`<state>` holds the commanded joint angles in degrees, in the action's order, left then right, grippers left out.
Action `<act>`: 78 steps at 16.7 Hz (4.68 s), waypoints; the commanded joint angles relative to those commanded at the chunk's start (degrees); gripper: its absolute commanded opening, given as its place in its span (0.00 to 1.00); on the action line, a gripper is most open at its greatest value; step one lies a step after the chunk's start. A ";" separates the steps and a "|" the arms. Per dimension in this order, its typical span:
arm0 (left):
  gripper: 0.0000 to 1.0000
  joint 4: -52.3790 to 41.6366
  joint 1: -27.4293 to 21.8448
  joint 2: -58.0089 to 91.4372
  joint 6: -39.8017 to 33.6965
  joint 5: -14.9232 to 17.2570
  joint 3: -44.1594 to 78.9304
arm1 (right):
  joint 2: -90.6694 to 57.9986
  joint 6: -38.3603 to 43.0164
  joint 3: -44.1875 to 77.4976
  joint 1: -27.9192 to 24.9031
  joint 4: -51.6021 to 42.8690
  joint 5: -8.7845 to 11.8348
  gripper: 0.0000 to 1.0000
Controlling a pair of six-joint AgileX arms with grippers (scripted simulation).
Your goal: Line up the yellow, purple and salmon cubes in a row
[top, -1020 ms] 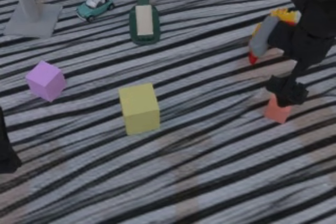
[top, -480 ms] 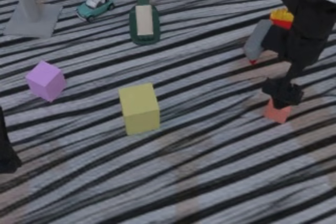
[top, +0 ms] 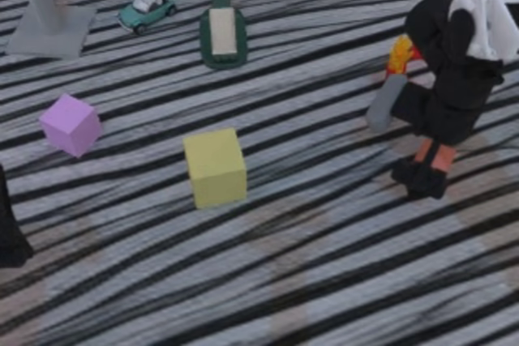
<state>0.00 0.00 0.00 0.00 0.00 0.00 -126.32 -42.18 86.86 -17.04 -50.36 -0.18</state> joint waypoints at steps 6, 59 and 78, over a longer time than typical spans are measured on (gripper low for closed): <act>1.00 0.00 0.00 0.00 0.00 0.00 0.00 | -0.40 0.01 -0.60 -0.02 0.83 0.00 0.92; 1.00 0.00 0.00 0.00 0.00 0.00 0.00 | 19.54 -7.50 -5.45 -22.49 -13.47 1.04 0.00; 1.00 0.00 0.00 0.00 0.00 0.00 0.00 | 15.01 -7.49 -15.72 -22.79 1.45 0.99 0.45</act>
<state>0.00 0.00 0.00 0.00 0.00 0.00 -111.31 -49.67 71.13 -39.84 -48.91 0.81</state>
